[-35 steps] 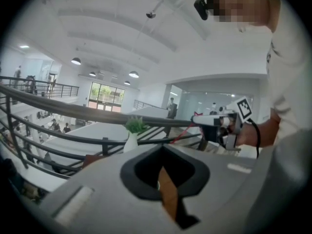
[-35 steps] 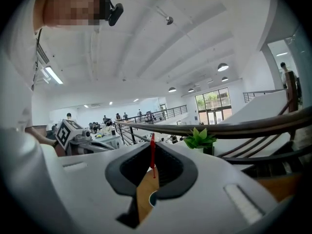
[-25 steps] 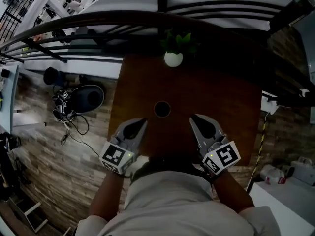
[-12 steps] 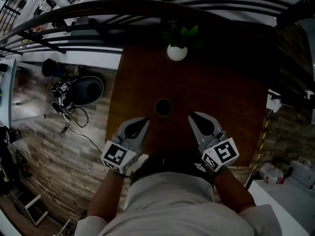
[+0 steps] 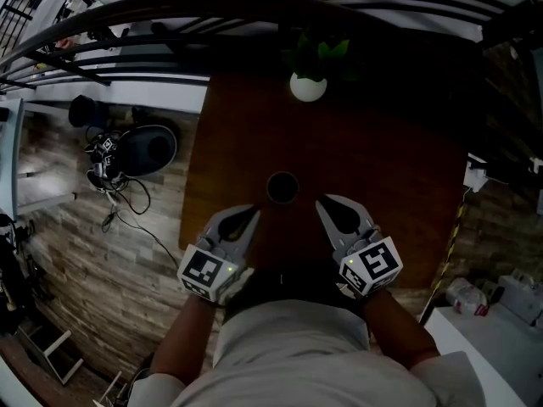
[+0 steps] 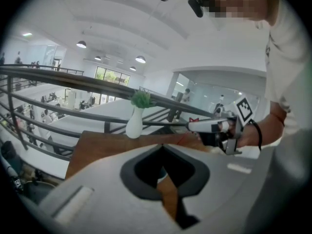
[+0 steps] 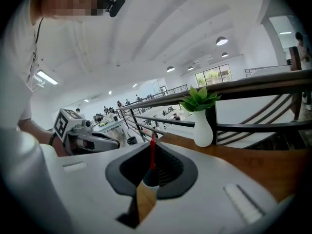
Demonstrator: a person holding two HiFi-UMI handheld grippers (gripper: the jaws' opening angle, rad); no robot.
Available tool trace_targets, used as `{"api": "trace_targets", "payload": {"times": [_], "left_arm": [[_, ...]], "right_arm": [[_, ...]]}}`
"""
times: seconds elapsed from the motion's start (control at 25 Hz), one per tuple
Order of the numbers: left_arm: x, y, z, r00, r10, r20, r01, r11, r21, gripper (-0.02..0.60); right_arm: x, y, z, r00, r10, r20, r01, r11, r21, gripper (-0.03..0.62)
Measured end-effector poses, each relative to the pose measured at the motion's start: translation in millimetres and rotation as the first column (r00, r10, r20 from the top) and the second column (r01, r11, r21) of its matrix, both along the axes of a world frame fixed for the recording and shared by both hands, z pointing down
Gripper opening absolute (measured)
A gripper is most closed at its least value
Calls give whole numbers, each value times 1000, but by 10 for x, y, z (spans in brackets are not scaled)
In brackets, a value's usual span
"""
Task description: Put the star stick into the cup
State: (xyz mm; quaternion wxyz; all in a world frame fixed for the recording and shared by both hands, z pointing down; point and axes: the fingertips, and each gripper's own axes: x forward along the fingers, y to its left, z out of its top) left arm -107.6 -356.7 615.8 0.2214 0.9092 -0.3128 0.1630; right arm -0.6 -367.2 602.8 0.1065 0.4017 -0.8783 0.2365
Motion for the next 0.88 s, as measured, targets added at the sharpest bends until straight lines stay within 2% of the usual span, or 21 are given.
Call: {"api": "trace_targets", "payload": {"times": [0.32,0.88], "left_arm": [[-18,-39,129,1000,-27,-4,27,999,-25,2],[68,27,230,1000,-12,-1,12,999,-46,2]], "right_arm": [[-82,-64,160,1000,-6,0,6,999,-31,26],[-113,-55,300,1000,-16,-1,16,997,-75,65]]}}
